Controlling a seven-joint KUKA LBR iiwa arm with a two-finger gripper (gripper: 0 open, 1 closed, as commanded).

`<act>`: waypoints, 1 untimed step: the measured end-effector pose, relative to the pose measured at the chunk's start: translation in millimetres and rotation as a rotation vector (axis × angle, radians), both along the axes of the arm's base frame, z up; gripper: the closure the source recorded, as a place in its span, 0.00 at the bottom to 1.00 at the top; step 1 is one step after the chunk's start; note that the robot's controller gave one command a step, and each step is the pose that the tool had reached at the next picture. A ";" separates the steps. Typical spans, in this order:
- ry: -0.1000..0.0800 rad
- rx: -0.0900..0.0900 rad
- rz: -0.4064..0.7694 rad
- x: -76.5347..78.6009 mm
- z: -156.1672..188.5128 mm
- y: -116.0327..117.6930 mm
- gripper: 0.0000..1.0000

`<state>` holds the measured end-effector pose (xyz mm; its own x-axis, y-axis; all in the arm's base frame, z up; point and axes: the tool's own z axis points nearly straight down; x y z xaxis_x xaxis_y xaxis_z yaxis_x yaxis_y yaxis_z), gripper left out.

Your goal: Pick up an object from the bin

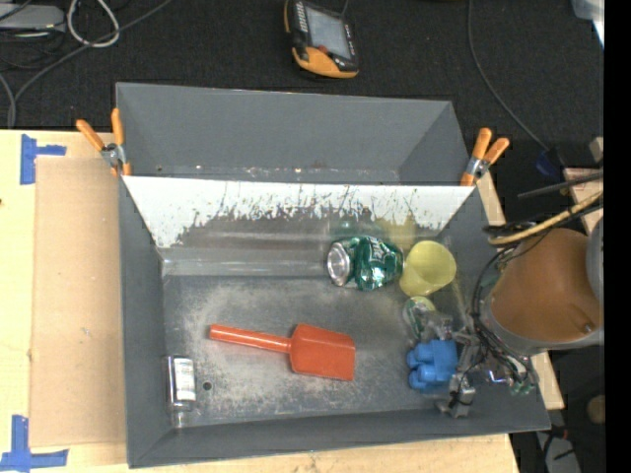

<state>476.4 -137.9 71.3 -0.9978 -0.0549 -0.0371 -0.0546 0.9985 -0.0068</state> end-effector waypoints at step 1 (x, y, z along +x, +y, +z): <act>-0.004 -0.002 -0.039 3.5 -5.7 -10.8 0.00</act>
Offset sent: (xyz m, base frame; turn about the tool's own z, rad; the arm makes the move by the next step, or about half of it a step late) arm 0.0004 -0.0007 -0.0005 0.0032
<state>479.9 -148.7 65.6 -0.9990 -0.0156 -0.0414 -0.0152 0.9998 -0.0089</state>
